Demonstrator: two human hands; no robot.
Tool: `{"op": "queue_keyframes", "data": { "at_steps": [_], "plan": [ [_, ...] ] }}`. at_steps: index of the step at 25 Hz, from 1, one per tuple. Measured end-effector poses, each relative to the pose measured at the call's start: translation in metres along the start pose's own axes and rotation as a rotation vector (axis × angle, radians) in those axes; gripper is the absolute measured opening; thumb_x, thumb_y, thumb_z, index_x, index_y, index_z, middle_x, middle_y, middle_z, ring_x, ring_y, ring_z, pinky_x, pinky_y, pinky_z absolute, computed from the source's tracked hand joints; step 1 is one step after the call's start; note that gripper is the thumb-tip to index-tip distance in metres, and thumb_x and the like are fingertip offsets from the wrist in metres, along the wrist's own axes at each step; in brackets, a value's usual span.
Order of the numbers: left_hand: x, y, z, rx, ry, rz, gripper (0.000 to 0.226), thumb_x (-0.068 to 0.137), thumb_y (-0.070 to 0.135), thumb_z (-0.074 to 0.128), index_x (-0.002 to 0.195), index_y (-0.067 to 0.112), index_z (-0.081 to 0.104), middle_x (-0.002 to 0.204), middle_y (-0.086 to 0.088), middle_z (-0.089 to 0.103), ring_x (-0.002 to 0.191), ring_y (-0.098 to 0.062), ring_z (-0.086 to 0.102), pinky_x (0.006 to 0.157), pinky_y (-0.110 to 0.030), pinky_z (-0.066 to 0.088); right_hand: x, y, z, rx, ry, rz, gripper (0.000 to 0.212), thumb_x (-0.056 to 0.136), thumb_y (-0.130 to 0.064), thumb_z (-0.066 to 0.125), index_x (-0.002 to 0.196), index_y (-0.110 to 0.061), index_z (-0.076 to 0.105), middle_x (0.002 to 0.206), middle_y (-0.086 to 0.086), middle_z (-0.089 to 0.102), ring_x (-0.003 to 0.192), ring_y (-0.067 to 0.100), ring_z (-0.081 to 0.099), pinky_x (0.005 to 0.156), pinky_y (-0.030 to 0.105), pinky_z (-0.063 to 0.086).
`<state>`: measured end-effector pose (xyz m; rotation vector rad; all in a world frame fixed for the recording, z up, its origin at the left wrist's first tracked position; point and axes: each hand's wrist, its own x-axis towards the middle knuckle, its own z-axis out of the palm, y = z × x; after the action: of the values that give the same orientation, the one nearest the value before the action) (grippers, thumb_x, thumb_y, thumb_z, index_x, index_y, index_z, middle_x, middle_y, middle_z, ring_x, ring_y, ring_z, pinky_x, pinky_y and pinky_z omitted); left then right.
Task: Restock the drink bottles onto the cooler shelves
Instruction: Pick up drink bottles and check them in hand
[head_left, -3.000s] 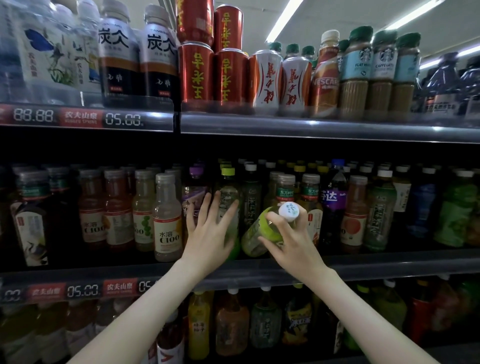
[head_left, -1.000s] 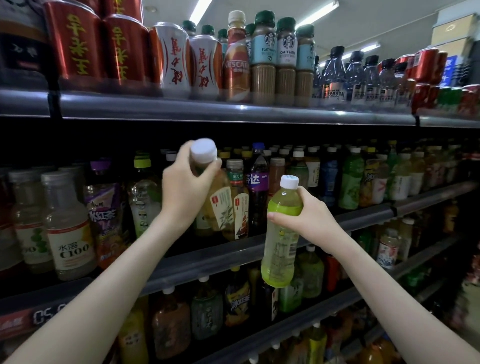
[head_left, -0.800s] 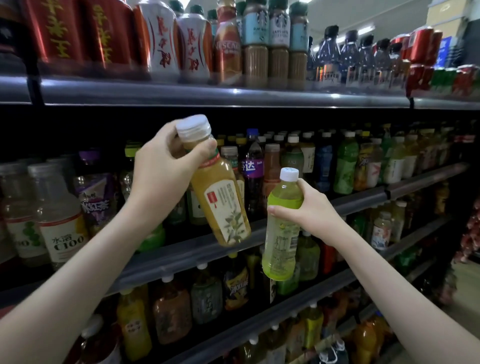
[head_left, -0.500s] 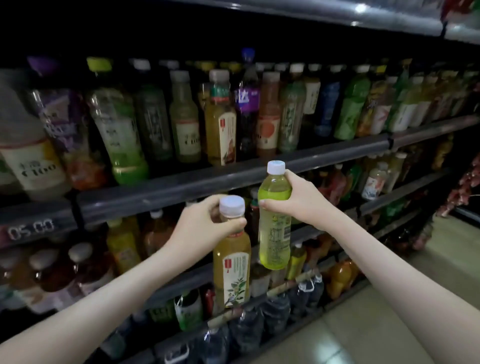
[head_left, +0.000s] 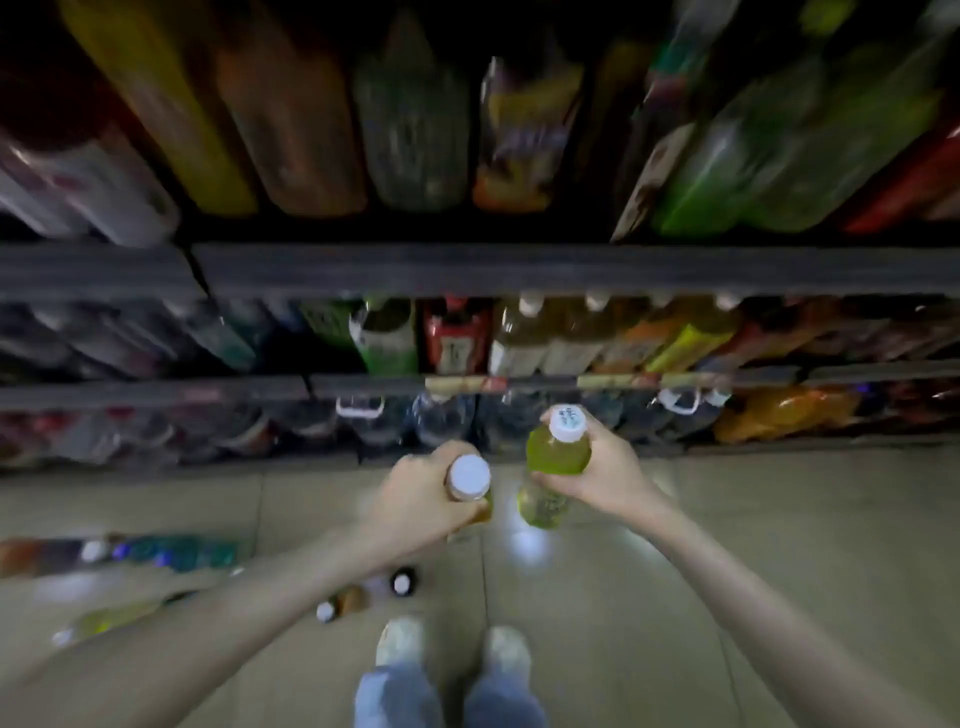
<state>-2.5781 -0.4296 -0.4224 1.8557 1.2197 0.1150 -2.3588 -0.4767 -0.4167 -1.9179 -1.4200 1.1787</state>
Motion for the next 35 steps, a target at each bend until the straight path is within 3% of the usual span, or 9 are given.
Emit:
{"op": "queue_keyframes", "data": {
  "at_steps": [3,6,12,16,18,24,29,33,35],
  "plan": [
    [0.035,-0.086,0.095,0.064,-0.153,-0.156,0.035,0.081,0.038,0.067,0.104,0.025,0.045,0.096,-0.003,0.066,0.091,-0.026,0.061,0.066,-0.030,0.043,0.034,0.122,0.078,0.001,-0.151,0.068,0.059,0.062,-0.006,0.085,0.110,-0.020,0.053,0.097,-0.002,0.058,0.080,-0.005,0.054,0.072,0.007,0.040],
    [0.080,-0.181,0.193,0.195,-0.306,-0.183,0.031,0.087,0.029,0.059,0.109,0.020,0.039,0.095,-0.007,0.061,0.089,-0.032,0.061,0.059,-0.029,0.034,0.070,0.247,0.171,0.010,-0.262,0.101,0.060,0.071,-0.009,0.082,0.117,-0.028,0.049,0.106,-0.009,0.053,0.094,0.008,0.053,0.077,0.008,0.042],
    [0.149,-0.343,0.354,0.317,-0.450,-0.159,0.038,0.089,0.017,0.052,0.123,0.014,0.035,0.109,-0.011,0.061,0.086,-0.031,0.056,0.060,-0.030,0.031,0.121,0.451,0.323,0.063,-0.115,0.119,0.070,0.064,0.003,0.078,0.103,-0.046,0.048,0.109,-0.016,0.054,0.098,0.007,0.056,0.083,0.010,0.040],
    [0.176,-0.389,0.402,0.374,-0.454,-0.166,0.038,0.088,0.010,0.048,0.123,0.009,0.034,0.112,-0.013,0.058,0.083,-0.031,0.052,0.060,-0.031,0.030,0.142,0.518,0.364,0.126,-0.005,0.102,0.053,0.067,-0.003,0.075,0.112,-0.025,0.056,0.115,-0.002,0.056,0.104,0.012,0.055,0.089,0.019,0.043],
    [0.178,-0.395,0.413,0.408,-0.463,-0.178,0.039,0.089,0.010,0.048,0.125,0.007,0.034,0.119,-0.012,0.054,0.098,-0.034,0.055,0.064,-0.030,0.031,0.145,0.533,0.371,0.156,0.024,0.083,0.052,0.069,-0.004,0.076,0.115,-0.017,0.056,0.115,0.000,0.056,0.107,0.017,0.055,0.090,0.024,0.044],
    [0.160,-0.378,0.392,0.399,-0.439,-0.241,0.062,0.090,0.033,0.056,0.141,0.019,0.025,0.152,-0.001,0.021,0.137,-0.022,0.026,0.091,-0.036,0.041,0.124,0.494,0.346,0.134,-0.018,0.209,0.084,0.078,-0.009,0.077,0.147,-0.008,0.028,0.136,-0.004,0.035,0.126,0.007,0.034,0.105,0.018,0.025],
    [0.129,-0.242,0.277,0.265,-0.280,-0.167,0.045,0.094,0.021,0.046,0.138,0.028,0.039,0.141,0.002,0.042,0.108,-0.027,0.056,0.078,-0.031,0.047,0.079,0.354,0.243,0.242,0.082,0.200,0.071,0.092,-0.011,0.060,0.141,-0.039,0.017,0.142,-0.004,0.035,0.124,0.009,0.045,0.104,0.030,0.039],
    [0.082,-0.105,0.141,0.285,-0.154,-0.124,0.051,0.095,0.019,0.044,0.144,0.031,0.032,0.136,-0.007,0.050,0.114,-0.028,0.053,0.088,-0.038,0.047,0.042,0.189,0.135,0.126,0.091,0.041,0.056,0.095,-0.014,0.054,0.141,-0.038,0.033,0.123,-0.022,0.042,0.111,0.013,0.055,0.095,0.043,0.049],
    [0.056,-0.037,0.077,0.290,-0.063,-0.059,0.052,0.094,0.026,0.047,0.144,0.028,0.032,0.132,-0.011,0.054,0.117,-0.030,0.052,0.090,-0.037,0.046,0.026,0.107,0.080,0.052,0.118,-0.080,0.057,0.094,-0.015,0.056,0.144,-0.030,0.034,0.127,-0.016,0.044,0.113,0.012,0.053,0.094,0.044,0.049]
  ]
}}
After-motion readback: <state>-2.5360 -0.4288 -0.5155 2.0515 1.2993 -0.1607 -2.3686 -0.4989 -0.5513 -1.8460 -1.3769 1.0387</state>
